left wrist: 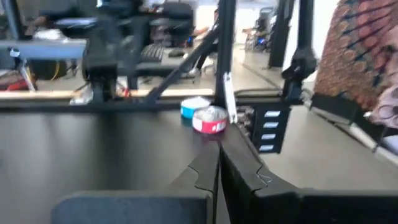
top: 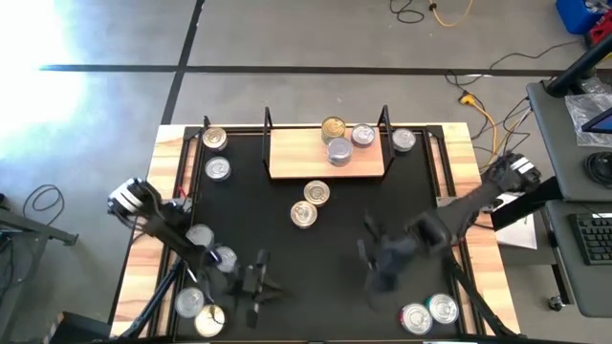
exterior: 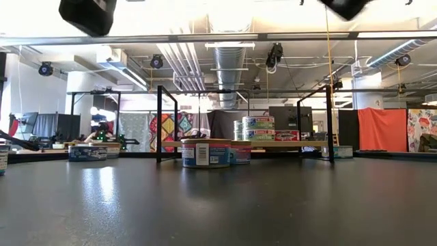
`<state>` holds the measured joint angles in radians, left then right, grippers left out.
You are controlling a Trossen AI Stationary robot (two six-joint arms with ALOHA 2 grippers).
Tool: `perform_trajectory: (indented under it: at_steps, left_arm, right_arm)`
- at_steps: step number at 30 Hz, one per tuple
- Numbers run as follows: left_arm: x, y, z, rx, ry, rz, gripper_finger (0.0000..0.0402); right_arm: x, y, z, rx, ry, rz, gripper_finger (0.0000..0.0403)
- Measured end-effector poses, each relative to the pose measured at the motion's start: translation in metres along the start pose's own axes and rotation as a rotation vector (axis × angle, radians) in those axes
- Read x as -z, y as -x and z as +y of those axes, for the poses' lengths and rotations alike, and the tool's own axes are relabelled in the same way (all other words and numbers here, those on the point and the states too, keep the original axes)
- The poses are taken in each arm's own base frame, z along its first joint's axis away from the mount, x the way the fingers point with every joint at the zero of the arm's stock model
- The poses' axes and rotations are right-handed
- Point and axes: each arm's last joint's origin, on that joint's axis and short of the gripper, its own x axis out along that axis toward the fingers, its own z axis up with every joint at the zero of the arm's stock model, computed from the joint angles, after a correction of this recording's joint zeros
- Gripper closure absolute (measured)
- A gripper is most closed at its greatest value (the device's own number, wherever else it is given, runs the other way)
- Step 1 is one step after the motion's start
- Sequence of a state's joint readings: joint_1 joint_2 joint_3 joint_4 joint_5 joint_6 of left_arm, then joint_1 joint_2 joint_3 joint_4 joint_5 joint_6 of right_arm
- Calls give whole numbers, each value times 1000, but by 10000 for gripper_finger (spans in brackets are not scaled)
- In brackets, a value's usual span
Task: Stack canned seafood by type on shelf
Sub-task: Stack the red tuna can on top of the other red tuna can on the shelf
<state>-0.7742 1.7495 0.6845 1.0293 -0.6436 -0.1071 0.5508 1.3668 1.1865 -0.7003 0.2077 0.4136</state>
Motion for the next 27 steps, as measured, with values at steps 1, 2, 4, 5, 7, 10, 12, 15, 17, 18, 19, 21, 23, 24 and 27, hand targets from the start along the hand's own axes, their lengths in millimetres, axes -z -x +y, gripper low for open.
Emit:
perform_trajectory:
  at_steps: [1,2,4,5,7,10,12,15,17,18,19,21,23,24,27]
  left_arm:
    - [3,-6,-5,1,11,1,402]
    - [4,-10,-10,7,19,-1,402]
    - [7,-15,-19,17,26,2,402]
    - [8,-17,-23,25,31,0,402]
    - [9,-17,-29,33,37,1,402]
    - [10,-15,-32,16,64,-4,402]
    - [13,-12,-30,-13,90,3,402]
    - [22,-10,-24,-41,144,23,402]
    - [27,-13,-20,-58,175,33,402]
    - [31,-17,-16,-72,189,38,402]
    - [34,-21,-13,-88,206,41,402]
    - [39,-32,-5,-114,230,49,402]
    - [42,-45,3,-109,248,55,402]
    - [44,-52,7,-114,250,58,402]
    - [48,-73,20,-132,248,59,398]
  right_arm:
    - [4,0,11,-17,-7,12,394]
    - [9,0,21,-33,-17,24,394]
    - [20,0,39,-55,-51,66,394]
    - [26,0,48,-63,-73,91,394]
    - [41,-1,64,-84,-130,177,394]
    - [62,-2,88,-145,-228,305,394]
    - [77,-6,103,-158,-272,398,394]
    - [103,-17,120,-110,-305,546,394]
    - [121,-28,128,-69,-296,637,394]
    - [128,-35,131,-55,-290,672,394]
    - [134,-42,134,-48,-284,695,394]
    - [136,-50,139,-82,-250,694,394]
    - [135,-58,143,-130,-206,665,394]
    - [133,-61,143,-142,-188,655,394]
    - [131,-67,135,-128,-126,628,394]
